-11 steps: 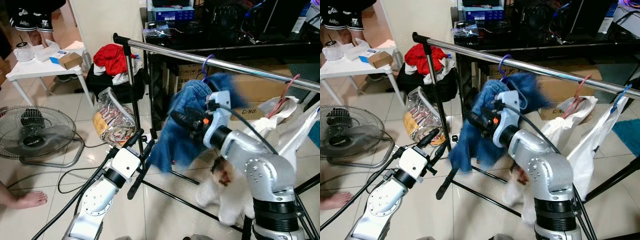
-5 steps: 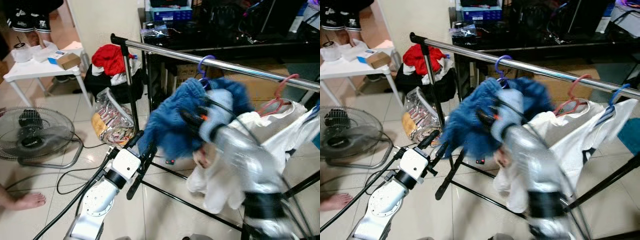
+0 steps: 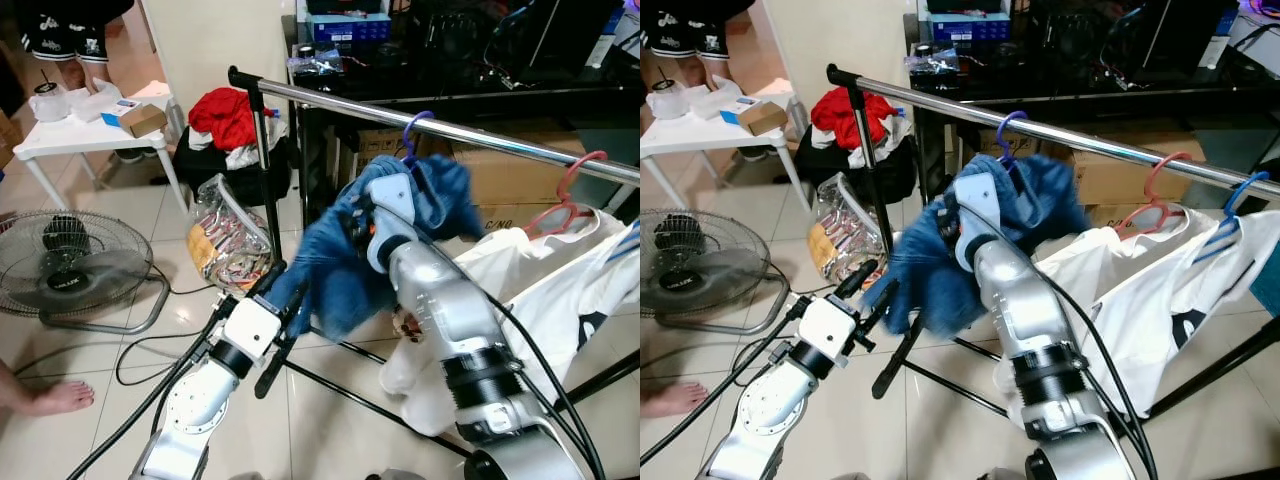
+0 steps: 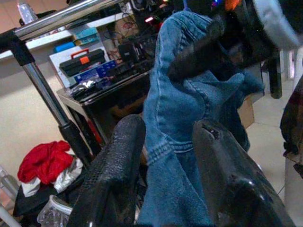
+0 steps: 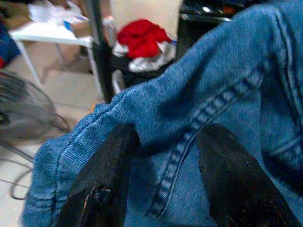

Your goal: Hang hanger

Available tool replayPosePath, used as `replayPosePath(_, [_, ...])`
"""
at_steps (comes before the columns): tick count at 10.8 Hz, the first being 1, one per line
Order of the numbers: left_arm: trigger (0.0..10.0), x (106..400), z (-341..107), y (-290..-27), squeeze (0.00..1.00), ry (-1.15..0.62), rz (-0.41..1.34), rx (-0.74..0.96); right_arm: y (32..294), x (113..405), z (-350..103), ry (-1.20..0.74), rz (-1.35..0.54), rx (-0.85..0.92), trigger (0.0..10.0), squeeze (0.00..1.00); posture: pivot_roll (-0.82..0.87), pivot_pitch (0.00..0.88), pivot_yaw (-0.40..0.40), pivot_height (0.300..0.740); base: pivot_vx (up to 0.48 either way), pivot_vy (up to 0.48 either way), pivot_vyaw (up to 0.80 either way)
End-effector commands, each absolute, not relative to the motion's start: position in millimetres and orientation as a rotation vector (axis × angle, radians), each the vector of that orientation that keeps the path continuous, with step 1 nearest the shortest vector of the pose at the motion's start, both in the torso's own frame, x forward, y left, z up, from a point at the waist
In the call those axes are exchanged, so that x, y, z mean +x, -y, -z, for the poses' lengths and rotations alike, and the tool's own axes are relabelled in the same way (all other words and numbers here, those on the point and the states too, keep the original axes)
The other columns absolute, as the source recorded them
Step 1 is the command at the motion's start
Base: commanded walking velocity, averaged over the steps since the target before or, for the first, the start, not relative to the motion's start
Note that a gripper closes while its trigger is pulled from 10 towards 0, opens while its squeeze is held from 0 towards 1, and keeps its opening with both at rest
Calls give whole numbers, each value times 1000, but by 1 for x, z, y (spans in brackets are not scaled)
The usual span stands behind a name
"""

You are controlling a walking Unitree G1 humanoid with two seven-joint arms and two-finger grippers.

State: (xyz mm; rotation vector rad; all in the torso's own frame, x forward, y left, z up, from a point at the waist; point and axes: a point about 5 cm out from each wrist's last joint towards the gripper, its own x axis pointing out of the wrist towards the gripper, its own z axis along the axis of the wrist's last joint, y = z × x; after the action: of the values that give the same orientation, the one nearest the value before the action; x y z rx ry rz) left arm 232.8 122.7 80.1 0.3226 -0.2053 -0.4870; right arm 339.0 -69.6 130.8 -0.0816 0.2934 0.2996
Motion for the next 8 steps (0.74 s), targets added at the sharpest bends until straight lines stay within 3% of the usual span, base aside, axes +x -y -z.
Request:
replayPosePath(1, [10000,232,-81,-125,0,208,472,327,66,346,-140,-244,-269,-118,10000,0,30,0,9,740,0,0,0])
replayPosePath(4, [10000,234,-81,-124,0,212,473,330,62,355,-143,-219,-228,-167,10000,0,36,0,9,740,0,0,0])
replayPosePath(8, [10000,232,-81,-125,0,210,468,332,81,362,-133,-222,-117,-271,10000,0,43,0,5,740,0,0,0])
